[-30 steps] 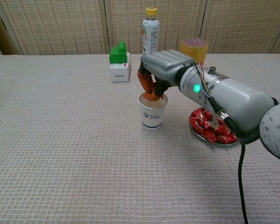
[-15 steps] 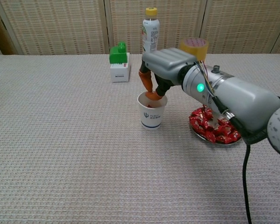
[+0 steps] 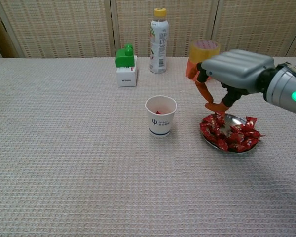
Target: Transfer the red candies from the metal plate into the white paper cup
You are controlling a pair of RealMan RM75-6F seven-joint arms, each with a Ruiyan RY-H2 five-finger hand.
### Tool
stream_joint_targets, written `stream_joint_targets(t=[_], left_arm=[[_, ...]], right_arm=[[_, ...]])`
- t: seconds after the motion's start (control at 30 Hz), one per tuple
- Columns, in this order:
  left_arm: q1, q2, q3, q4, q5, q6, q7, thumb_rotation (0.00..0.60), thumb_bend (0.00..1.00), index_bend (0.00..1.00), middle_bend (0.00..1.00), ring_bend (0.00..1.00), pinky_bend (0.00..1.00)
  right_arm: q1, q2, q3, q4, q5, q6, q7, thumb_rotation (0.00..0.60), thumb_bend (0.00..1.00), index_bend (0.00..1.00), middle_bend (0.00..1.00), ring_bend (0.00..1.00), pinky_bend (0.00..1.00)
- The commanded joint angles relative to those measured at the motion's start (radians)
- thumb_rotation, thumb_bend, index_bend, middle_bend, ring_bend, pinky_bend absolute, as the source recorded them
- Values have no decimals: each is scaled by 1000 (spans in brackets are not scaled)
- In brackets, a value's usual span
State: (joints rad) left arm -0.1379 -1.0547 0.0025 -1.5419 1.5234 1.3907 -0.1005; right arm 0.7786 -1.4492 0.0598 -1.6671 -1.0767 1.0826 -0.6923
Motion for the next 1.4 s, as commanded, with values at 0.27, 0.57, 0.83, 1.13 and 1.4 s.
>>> stream_joint_targets(t=[0.27,0.57,0.83,1.13,1.4], left_arm=[[0,-4,4,-7,3,-1,18,600,461,0,46,17,167],[-1,-3,4,-4,4,-1,11,600,461,0,48,18,168],[-4,-3,6,-4,5,-7,13,600,462,0,54,27,169],[-2,-1,5,-1,4,-3,2,600,460,0,55,27,169],[-1,-1,7,0,9,0,-2,600,459,0,54,27,169]], right_arm=[[-39,56,-88,-6,26,-81,-35,600,270,0,67,49,259],[-52,37,-105,31,27,-97,-39,600,264,0,56,32,241],[-54,-7,-107,86,42,-127,-34,600,263,0,56,32,239],[-57,-37,-103,121,19,-134,-21,600,264,133,135,133,284],[-65,-44,-103,133,19,-123,-35,600,263,301,244,215,361]])
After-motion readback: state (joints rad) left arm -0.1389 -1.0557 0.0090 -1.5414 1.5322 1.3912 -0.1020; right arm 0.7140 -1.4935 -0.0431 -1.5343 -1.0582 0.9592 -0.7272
